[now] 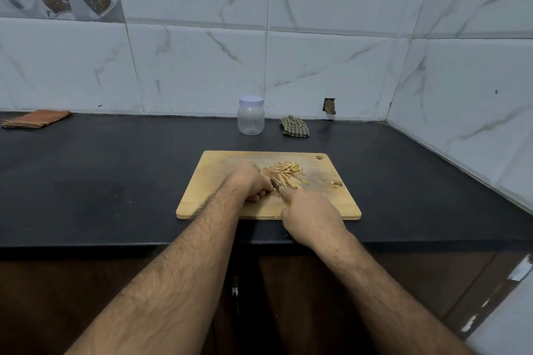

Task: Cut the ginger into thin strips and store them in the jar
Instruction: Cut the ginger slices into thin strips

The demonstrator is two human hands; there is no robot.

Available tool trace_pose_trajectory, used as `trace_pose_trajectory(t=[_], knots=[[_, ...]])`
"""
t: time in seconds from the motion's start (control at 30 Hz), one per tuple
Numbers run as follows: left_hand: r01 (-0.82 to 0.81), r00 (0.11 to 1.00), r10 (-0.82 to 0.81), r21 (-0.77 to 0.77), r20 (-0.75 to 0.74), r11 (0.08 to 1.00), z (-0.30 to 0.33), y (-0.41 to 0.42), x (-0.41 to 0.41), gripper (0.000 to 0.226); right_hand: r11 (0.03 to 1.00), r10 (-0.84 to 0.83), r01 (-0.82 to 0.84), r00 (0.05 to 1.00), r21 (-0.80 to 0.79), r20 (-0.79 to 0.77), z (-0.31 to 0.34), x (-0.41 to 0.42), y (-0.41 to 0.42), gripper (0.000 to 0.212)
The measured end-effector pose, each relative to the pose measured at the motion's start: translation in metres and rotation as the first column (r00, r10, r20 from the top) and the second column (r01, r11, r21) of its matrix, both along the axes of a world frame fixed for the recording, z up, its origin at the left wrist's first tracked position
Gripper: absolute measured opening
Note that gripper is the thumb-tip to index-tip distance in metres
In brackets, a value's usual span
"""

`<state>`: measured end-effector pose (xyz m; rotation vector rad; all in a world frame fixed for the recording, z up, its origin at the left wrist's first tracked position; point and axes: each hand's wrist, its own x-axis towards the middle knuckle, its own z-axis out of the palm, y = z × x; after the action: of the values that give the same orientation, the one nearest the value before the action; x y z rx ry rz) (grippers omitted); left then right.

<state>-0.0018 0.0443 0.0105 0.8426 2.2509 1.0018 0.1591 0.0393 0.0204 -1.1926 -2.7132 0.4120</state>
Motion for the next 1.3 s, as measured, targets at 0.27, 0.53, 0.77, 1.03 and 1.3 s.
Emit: trace_pose_trajectory(t=[0.27,0.53,0.77,1.03,1.3], knots=[[-0.004,1.000,0.004,0.015,-0.005,1.000,-0.002,0.000,0.000,0.005,1.000,0.004,-0.004,0.999,-0.004,-0.044,-0.002,0.002,0.001,0.053],[0.024,1.000,-0.024,0.024,-0.005,0.999,-0.007,0.001,-0.001,0.013,1.000,-0.011,0.011,1.000,-0.008,0.023,0.000,-0.004,0.001,0.060],[0.004,0.998,-0.002,0.023,-0.064,1.000,-0.004,0.001,0.005,0.012,1.000,-0.010,0.010,0.999,0.016,0.040,-0.004,0.000,0.000,0.061],[-0.001,0.997,0.005,0.051,-0.079,0.999,-0.006,0.000,0.005,0.016,1.000,-0.025,0.024,0.998,0.018,0.051,-0.004,0.017,-0.003,0.062],[0.055,0.993,-0.040,0.135,-0.115,0.989,-0.012,-0.012,0.002,0.006,0.999,-0.039,0.039,0.999,0.024,-0.018,-0.004,0.014,-0.001,0.055]])
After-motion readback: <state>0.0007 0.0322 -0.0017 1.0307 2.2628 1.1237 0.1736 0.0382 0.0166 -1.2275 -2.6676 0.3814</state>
